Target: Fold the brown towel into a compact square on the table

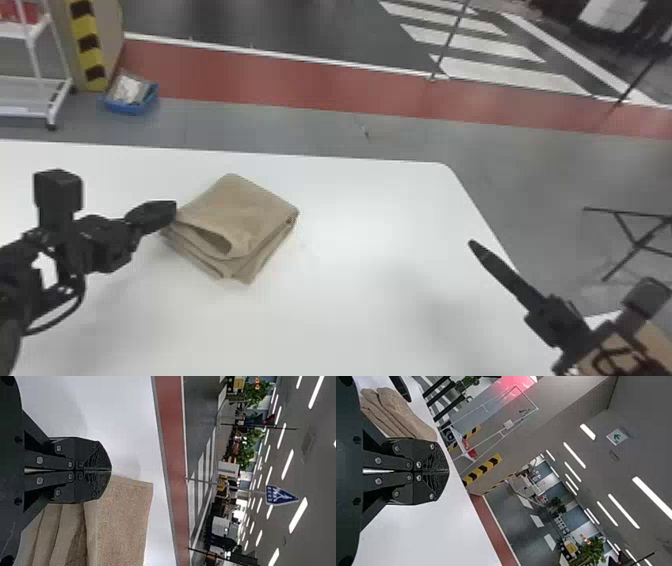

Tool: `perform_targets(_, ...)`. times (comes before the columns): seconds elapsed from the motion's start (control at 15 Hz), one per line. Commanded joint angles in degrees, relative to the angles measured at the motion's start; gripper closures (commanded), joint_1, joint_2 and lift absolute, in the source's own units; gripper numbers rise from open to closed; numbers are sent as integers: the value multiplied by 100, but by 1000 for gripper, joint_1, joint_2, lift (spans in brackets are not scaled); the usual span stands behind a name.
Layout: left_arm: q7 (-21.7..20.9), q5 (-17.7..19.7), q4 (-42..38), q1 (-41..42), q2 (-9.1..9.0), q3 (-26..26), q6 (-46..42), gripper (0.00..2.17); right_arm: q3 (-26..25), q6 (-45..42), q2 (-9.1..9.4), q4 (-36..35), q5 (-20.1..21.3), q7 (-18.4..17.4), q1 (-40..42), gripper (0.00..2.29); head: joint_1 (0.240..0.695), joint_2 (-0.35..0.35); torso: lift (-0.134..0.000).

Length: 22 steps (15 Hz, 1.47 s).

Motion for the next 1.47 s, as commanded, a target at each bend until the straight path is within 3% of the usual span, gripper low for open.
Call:
perform_targets(0.0, -6, -93, 124, -72, -70, -19, -15, 1244, -70, 0, 69, -72, -65, 37, 63, 1902, 695, -332, -124)
perform_targets(1.0, -15, -313, 405, -151, -17, -28, -173, 1244, -237, 0, 253, -116, -179, 248, 195, 1902, 695, -324, -124)
perform_targets(1.2, -32, -321, 220, 69, -8, -72, -173, 1244, -246, 0, 262, -116, -223, 266, 195, 1902, 695, -330, -124)
perform_targets(1.4, -41, -313, -465, 447, 18, -54, 144, 1244, -272, 0, 262, -107, -223, 283, 195, 1902, 695, -347, -124)
